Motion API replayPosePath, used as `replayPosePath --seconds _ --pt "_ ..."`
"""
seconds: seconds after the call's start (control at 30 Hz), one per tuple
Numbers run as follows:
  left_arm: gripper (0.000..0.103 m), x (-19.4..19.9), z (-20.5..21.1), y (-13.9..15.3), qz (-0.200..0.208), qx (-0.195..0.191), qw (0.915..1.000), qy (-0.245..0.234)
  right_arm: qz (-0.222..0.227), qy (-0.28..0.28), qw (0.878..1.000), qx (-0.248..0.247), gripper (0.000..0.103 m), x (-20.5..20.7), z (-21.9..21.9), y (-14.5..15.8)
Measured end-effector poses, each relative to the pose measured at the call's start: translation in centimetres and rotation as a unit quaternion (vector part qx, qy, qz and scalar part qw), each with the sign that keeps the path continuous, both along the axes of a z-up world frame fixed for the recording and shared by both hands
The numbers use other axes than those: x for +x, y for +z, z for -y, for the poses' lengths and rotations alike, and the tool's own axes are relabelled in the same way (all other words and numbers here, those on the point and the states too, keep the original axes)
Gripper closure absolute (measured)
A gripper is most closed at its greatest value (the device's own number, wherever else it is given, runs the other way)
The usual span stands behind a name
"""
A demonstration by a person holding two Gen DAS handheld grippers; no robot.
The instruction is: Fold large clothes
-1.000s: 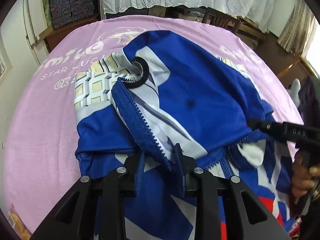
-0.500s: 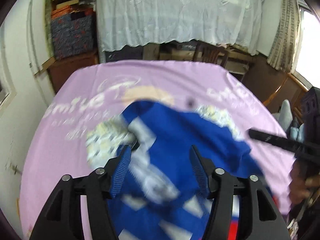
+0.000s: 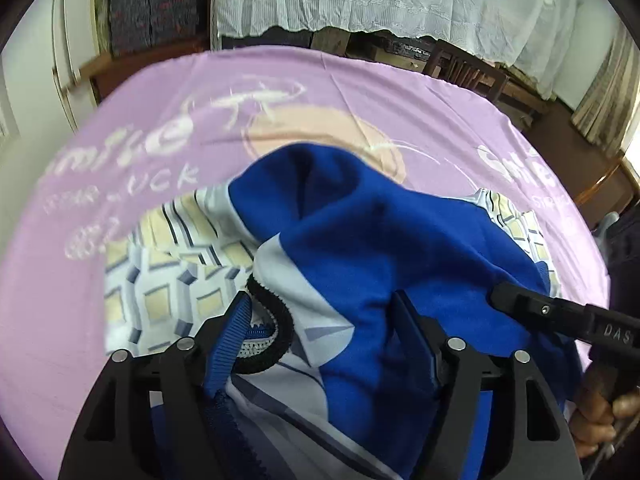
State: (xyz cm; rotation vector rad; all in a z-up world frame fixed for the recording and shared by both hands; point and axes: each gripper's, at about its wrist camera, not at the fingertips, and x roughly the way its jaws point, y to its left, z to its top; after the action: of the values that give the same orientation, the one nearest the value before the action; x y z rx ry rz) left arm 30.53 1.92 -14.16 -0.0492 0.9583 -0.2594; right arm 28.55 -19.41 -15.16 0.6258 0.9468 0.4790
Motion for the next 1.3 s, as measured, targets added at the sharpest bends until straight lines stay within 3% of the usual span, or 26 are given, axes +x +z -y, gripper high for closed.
replayPosePath --seconds 0.07,0.27,0.37,0.43,0.53,0.57,0.63,0.93,1.07,1.3 --pt "0.027 0.0 -0.2 0.0 0.001 0.0 1.0 -0.003 -0.006 0.007 0.999 0.045 0.103 0.1 1.1 -1.1" --pt "0.027 -0.7 -0.1 0.1 0.009 0.018 0.9998 -0.009 -0.026 0.006 0.997 0.079 0.103 -0.4 3.4 -1.5" --pt "0.027 -1.9 0.3 0.9 0.021 0.043 0.9988 -0.006 -0.045 -0.004 0.992 0.121 0.103 -1.0 5.1 -2.2" --pt "0.027 -3.3 0.5 1.5 0.037 0.06 0.9975 -0.009 -0.044 -0.024 0.993 0.11 0.103 -1.8 5.9 -1.9" --pt "0.027 -6.2 0.6 2.5 0.07 0.095 0.9929 -0.009 -0.023 -0.074 0.996 0.054 0.103 -3.8 7.1 -0.7" --pt "0.027 -7.3 0.6 2.9 0.083 0.105 0.991 -0.009 -0.017 -0.084 0.995 0.047 0.097 -4.2 7.3 -0.4" --pt "0.027 -9.1 0.5 3.5 0.1 0.111 0.9887 -0.011 0.001 -0.106 0.994 0.027 0.095 -5.8 7.7 0.7" --pt "0.027 -15.6 0.5 6.6 0.147 0.092 0.9848 -0.01 0.063 -0.057 0.996 0.038 0.095 -12.7 5.3 4.3" --pt "0.027 -18.2 0.6 7.1 0.158 0.09 0.9832 -0.013 0.082 -0.029 0.996 0.032 0.089 -15.2 3.3 5.8" --pt "0.026 -21.2 0.2 5.4 0.135 0.08 0.9874 -0.018 0.088 0.0 0.996 0.023 0.085 -19.0 1.2 5.9"
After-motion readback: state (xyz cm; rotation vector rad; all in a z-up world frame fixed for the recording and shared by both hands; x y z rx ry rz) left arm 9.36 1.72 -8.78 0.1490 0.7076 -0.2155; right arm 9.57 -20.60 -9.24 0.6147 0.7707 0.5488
